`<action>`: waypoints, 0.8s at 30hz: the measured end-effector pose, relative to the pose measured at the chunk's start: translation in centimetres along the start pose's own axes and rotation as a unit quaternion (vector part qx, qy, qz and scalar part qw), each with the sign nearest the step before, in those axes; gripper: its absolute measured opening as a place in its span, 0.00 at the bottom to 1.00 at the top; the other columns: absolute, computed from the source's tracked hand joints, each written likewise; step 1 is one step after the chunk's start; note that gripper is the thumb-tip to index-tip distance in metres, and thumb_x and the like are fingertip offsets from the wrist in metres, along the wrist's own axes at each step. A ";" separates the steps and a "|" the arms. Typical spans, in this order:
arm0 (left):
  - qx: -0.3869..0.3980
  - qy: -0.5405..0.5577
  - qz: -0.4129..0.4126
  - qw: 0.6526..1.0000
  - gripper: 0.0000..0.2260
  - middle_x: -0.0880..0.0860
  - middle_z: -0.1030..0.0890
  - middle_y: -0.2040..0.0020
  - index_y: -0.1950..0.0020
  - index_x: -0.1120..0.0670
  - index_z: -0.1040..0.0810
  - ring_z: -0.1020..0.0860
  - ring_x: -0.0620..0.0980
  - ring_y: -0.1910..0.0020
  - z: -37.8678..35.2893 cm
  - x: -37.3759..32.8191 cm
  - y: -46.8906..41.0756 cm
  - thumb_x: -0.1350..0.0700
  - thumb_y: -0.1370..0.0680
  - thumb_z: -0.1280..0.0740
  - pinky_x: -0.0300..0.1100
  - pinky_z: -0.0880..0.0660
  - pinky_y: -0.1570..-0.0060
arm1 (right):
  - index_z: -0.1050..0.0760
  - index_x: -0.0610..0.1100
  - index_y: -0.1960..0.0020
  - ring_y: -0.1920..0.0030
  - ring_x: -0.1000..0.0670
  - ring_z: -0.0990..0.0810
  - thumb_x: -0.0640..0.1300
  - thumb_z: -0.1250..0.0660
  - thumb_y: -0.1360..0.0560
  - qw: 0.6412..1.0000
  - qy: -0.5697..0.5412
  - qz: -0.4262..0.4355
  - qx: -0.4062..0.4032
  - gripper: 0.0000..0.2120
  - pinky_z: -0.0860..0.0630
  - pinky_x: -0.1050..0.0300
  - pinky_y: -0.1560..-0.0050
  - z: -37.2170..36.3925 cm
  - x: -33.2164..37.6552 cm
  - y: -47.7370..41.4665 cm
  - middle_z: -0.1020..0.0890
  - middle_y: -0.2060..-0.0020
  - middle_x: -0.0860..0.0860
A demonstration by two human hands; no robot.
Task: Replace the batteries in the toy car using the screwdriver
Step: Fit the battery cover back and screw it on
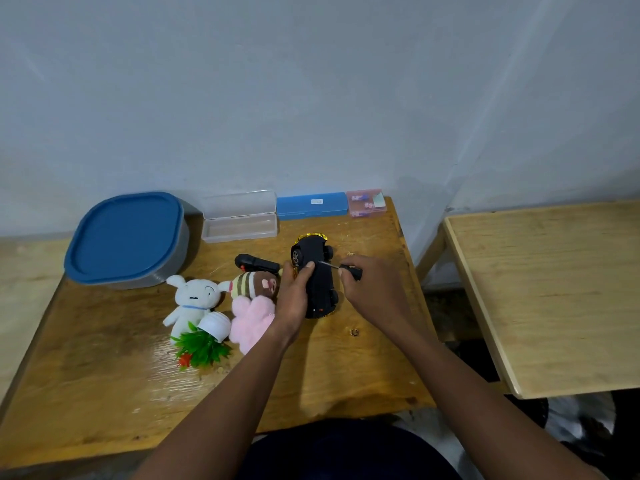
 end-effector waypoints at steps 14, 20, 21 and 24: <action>-0.001 -0.016 -0.050 0.999 0.11 0.47 0.21 0.43 0.34 0.47 0.32 0.21 0.48 0.43 -0.2 -1.7 0.8 0.51 0.16 0.39 0.42 0.22 0.52 | 0.26 0.48 0.51 0.61 0.55 0.25 0.43 0.30 0.26 1.000 0.003 -0.013 0.006 0.06 0.29 0.60 0.66 0.3 0.3 -0.9 0.24 0.61 0.54; 0.002 -0.012 -0.048 0.999 0.13 0.48 0.21 0.46 0.31 0.50 0.33 0.20 0.43 0.51 -0.5 -2.0 1.5 0.53 0.16 0.39 0.32 0.23 0.66 | 0.19 0.47 0.62 0.72 0.55 0.25 0.52 0.36 0.20 0.997 0.072 -0.017 -0.013 0.15 0.31 0.59 0.73 1.0 0.5 -0.7 0.23 0.73 0.54; 0.001 -0.012 -0.049 0.999 0.13 0.48 0.21 0.46 0.31 0.50 0.33 0.20 0.43 0.50 -0.5 -2.0 1.5 0.53 0.16 0.39 0.31 0.23 0.66 | 0.20 0.47 0.64 0.73 0.54 0.25 0.52 0.38 0.20 0.996 0.081 -0.019 -0.009 0.18 0.32 0.59 0.74 1.0 0.6 -0.6 0.23 0.74 0.53; -0.004 -0.014 -0.050 0.999 0.10 0.47 0.21 0.46 0.34 0.48 0.32 0.22 0.43 0.50 -0.7 -2.0 1.6 0.53 0.16 0.39 0.29 0.24 0.66 | 0.21 0.46 0.62 0.73 0.53 0.24 0.52 0.38 0.19 0.998 0.060 -0.029 0.014 0.17 0.31 0.58 0.73 0.9 0.5 -0.5 0.23 0.73 0.52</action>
Point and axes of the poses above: each hand's wrist, its own y-axis away from the middle knuckle, its own z-axis out of the back of the hand, x = y × z, the point moved 5 cm from there along -y, towards the middle knuckle
